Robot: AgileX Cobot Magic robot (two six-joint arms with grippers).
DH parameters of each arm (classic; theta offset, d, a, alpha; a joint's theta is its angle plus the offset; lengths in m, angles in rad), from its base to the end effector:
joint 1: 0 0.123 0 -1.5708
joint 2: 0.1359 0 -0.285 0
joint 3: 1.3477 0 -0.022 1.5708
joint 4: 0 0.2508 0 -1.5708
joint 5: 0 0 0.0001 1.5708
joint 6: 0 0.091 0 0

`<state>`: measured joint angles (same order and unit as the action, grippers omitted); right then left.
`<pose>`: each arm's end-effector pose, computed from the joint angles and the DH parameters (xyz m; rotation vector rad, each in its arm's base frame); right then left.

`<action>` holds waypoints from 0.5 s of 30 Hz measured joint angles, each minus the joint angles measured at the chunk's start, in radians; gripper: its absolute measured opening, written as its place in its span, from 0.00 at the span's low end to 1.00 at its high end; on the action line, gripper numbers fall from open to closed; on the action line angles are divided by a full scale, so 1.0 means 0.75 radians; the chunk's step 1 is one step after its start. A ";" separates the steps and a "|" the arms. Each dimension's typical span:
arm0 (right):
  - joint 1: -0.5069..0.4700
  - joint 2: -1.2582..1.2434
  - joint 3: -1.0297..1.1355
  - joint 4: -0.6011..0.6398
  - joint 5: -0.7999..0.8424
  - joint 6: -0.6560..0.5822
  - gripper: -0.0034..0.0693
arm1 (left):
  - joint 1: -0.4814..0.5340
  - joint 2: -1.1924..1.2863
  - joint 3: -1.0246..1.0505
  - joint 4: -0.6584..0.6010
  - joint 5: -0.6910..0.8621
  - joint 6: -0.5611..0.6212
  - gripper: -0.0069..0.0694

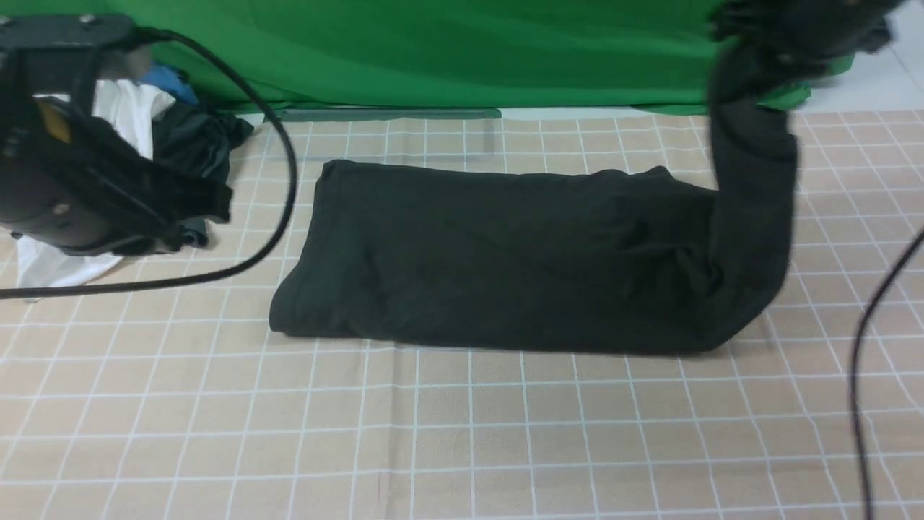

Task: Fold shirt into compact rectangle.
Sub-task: 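Fold the right end of the dark garment over onto its left end with the right gripper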

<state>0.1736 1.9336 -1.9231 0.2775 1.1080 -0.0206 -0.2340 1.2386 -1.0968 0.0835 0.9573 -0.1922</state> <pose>0.4208 0.0964 0.3394 -0.1798 2.5901 0.4228 0.2390 -0.0506 0.3339 0.0906 2.5767 -0.0530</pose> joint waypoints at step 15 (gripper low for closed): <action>0.409 0.333 -0.113 0.291 -0.419 0.094 0.23 | 0.046 -0.094 0.000 -0.050 0.038 0.000 0.12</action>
<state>0.4800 2.1837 -2.0076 0.4958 0.7934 0.0501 -0.1998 1.1680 -1.0968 0.0457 0.9858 -0.1922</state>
